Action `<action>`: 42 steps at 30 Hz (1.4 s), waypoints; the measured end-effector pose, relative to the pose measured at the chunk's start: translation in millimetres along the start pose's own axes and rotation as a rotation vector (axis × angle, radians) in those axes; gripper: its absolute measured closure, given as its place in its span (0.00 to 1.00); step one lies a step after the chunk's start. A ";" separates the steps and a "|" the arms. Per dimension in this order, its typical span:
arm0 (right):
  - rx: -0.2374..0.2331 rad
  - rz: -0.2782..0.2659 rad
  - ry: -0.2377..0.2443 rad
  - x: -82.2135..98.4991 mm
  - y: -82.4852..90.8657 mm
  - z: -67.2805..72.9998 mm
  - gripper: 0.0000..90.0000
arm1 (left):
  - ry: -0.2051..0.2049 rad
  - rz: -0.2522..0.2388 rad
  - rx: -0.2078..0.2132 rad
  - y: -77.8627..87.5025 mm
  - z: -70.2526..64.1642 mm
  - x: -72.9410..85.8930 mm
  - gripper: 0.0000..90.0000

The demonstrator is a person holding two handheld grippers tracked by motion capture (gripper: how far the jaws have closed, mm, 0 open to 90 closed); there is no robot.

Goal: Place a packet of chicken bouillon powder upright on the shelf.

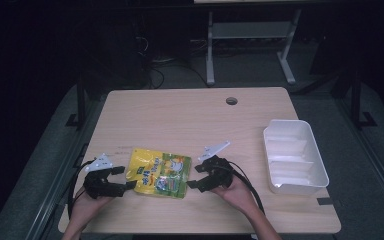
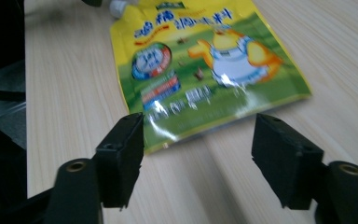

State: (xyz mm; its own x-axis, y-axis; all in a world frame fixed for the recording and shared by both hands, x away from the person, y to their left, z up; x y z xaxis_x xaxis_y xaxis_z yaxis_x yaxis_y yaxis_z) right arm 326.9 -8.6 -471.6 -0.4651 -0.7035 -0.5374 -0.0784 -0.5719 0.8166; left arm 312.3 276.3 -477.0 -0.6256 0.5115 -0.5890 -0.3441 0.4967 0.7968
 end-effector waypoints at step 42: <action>0.062 0.095 0.091 -24.3 -48.4 10.7 0.78 | 0.301 0.052 0.082 -38.4 53.9 -17.4 0.53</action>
State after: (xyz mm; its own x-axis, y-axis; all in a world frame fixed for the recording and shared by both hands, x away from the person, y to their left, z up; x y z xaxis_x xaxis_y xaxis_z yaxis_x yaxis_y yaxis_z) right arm 332.6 40.6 -495.8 -0.3911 -0.7905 -0.4713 -0.0934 -0.4754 0.8748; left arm 374.1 286.1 -504.7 -0.8242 0.3135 -0.4716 -0.2562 0.5363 0.8042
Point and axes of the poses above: each handheld gripper's, and its own axes: y roughly backward along the jaws, x roughly out of its underside, z roughly to its left, the point moved 6 cm from there along -y, roughly forward along the jaws, and after that the axes turned 13 degrees about z, right-handed, at the moved point
